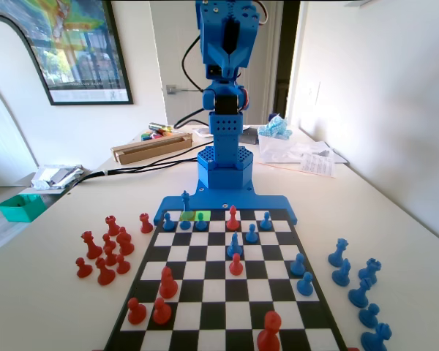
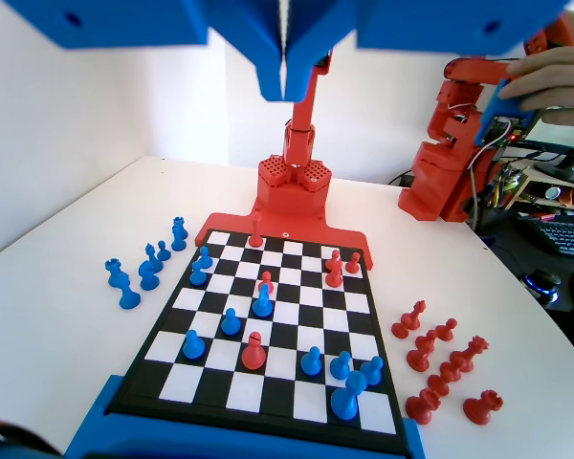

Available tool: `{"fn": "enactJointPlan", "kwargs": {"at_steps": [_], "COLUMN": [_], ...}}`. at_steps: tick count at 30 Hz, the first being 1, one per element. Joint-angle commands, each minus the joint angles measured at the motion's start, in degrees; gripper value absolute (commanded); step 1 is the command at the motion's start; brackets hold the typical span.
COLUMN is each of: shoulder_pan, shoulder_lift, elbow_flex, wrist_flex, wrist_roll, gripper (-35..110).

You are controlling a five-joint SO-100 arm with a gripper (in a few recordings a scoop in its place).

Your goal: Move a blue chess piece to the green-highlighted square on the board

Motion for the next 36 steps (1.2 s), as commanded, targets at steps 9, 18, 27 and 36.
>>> {"fn": "enactJointPlan", "kwargs": {"at_steps": [9,18,27,36], "shoulder_pan": [-0.70,-4.31,-1.49,4.66], "shoulder_lift": [0.62,-16.00,-26.81,-35.24], "elbow_flex": [-1.14,-19.34,-24.70,-21.71], "wrist_flex": [-0.70,12.13,14.94,15.29], "wrist_roll": [-2.55,-16.44,-38.41,-53.88], "gripper": [1,1,1,1]}}
